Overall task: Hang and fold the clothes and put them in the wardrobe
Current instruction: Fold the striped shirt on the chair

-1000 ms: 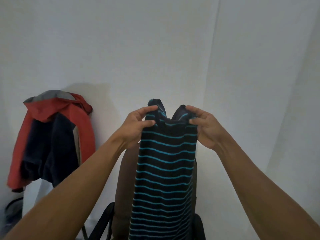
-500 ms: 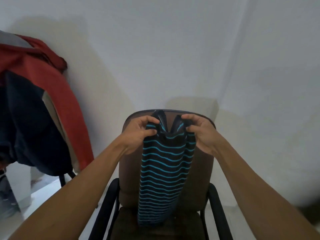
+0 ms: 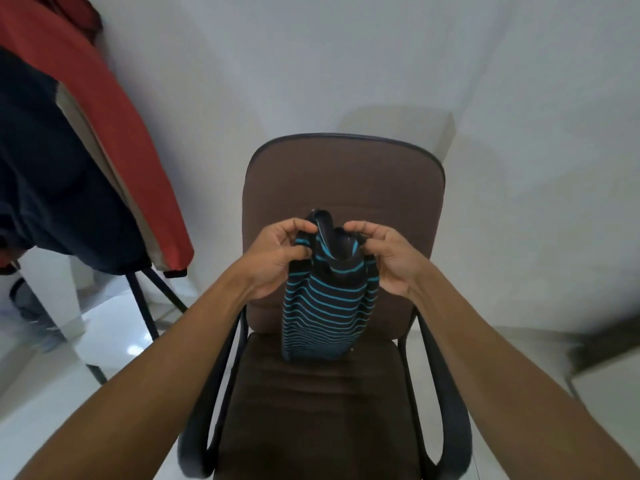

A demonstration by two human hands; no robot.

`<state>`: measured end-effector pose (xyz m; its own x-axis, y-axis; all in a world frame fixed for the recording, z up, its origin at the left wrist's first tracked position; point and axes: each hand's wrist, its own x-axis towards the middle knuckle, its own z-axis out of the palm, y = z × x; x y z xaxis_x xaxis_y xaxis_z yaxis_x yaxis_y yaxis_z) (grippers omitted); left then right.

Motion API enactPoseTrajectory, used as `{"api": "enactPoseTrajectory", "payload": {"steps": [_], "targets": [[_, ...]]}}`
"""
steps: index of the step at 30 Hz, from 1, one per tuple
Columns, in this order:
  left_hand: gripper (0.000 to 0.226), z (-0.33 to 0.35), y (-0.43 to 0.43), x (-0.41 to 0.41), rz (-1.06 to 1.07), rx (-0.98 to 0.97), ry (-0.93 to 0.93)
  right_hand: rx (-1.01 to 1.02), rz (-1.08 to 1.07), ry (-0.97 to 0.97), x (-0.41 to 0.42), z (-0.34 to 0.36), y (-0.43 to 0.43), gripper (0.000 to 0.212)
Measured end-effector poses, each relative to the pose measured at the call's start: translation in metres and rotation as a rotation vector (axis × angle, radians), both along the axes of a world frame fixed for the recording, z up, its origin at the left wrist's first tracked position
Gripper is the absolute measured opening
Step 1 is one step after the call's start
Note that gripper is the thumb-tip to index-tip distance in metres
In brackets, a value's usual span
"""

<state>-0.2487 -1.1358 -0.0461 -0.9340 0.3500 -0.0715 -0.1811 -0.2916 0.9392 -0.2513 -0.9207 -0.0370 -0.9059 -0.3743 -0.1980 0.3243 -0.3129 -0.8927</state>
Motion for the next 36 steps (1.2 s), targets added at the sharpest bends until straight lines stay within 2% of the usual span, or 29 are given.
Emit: {"api": "enactPoseTrajectory", "payload": {"steps": [7, 16, 21, 28, 33, 36], "targets": [[0.03, -0.07, 0.004, 0.113, 0.027, -0.021, -0.166, 0.016, 0.065, -0.165, 0.108, -0.075, 0.003, 0.03], [0.037, -0.206, 0.006, 0.205, 0.199, -0.21, -0.394, 0.166, -0.043, -0.424, 0.194, -0.206, 0.009, 0.03], [0.041, -0.278, 0.004, 0.193, 0.201, -0.358, -0.45, 0.245, -0.114, -0.572, 0.183, -0.28, 0.012, 0.036], [0.039, -0.383, 0.004, 0.128, 0.233, -0.471, -0.566, 0.37, -0.162, -0.677, 0.111, -0.378, 0.012, 0.032], [0.042, -0.44, -0.004, 0.082, 0.237, -0.658, -0.492, 0.509, -0.257, -0.6, 0.064, -0.437, 0.013, 0.034], [0.038, -0.463, -0.007, 0.062, 0.139, -0.749, -0.422, 0.68, -0.215, -0.389, 0.056, -0.458, 0.017, 0.053]]}}
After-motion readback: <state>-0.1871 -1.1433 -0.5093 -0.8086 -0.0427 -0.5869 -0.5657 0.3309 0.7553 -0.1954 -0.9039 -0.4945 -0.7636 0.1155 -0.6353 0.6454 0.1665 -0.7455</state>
